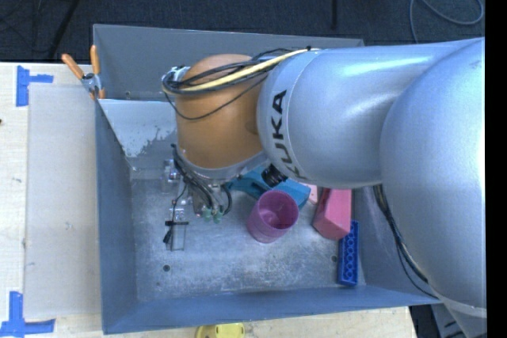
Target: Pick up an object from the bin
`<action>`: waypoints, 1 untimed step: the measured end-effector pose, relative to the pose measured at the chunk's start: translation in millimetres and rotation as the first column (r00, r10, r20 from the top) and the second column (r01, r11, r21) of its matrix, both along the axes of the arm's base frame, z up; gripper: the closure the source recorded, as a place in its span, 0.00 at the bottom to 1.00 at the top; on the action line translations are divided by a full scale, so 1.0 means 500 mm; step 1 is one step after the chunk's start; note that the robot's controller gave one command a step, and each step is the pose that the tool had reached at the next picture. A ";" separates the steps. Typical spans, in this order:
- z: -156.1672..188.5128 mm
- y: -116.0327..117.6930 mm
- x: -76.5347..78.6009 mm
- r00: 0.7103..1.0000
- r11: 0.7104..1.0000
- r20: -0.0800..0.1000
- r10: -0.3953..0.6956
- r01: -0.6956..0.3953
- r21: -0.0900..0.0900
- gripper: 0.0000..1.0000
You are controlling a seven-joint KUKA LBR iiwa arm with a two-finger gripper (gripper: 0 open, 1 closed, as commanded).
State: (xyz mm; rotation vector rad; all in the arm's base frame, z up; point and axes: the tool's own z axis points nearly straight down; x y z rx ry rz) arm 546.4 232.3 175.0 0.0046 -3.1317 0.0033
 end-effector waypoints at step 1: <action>0.009 -0.002 0.004 1.000 1.000 0.008 -0.004 0.004 0.002 0.00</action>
Offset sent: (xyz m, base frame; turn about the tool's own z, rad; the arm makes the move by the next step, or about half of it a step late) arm 0.0657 -0.0076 -0.0145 0.0659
